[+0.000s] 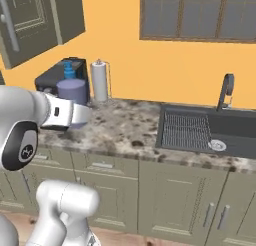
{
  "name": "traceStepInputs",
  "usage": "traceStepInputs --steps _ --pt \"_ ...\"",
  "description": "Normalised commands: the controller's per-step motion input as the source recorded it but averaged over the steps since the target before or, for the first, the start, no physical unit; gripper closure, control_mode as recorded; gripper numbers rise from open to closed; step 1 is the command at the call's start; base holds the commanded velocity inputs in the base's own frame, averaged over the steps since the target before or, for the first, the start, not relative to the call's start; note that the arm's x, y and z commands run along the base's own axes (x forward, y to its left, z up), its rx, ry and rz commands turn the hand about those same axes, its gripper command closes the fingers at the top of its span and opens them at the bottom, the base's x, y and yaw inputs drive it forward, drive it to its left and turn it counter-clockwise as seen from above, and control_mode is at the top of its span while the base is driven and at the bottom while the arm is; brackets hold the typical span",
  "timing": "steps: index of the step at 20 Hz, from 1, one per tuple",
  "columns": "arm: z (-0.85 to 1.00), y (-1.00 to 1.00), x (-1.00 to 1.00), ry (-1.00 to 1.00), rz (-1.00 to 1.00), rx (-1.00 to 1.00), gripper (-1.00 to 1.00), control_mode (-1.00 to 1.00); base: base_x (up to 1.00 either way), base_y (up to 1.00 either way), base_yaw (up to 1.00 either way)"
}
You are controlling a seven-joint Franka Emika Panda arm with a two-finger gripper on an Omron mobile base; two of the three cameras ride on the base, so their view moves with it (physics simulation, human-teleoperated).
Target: Locate and retrieve the dish brush and soap dispenser from the cabinet. Place them next to the sink.
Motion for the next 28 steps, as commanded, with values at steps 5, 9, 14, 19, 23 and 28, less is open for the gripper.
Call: traceStepInputs --steps 5,9,14,19,23,28 --pt "0.0 0.0 0.0 0.0 0.0 0.0 1.0 1.0 0.46 -0.43 0.05" --pt "0.0 0.0 0.0 0.0 0.0 0.0 1.0 1.0 0.77 -0.55 0.12" --pt "0.0 0.0 0.0 0.0 0.0 0.0 1.0 1.0 0.59 -0.35 0.09" --pt "0.0 0.0 0.0 0.0 0.0 0.0 1.0 1.0 0.21 0.0 0.01" --pt "0.0 0.0 0.0 0.0 0.0 0.0 1.0 1.0 0.0 0.0 0.0" --pt "-0.07 -0.12 0.23 0.0 0.04 0.01 1.0 -1.0 0.06 -0.02 0.01"
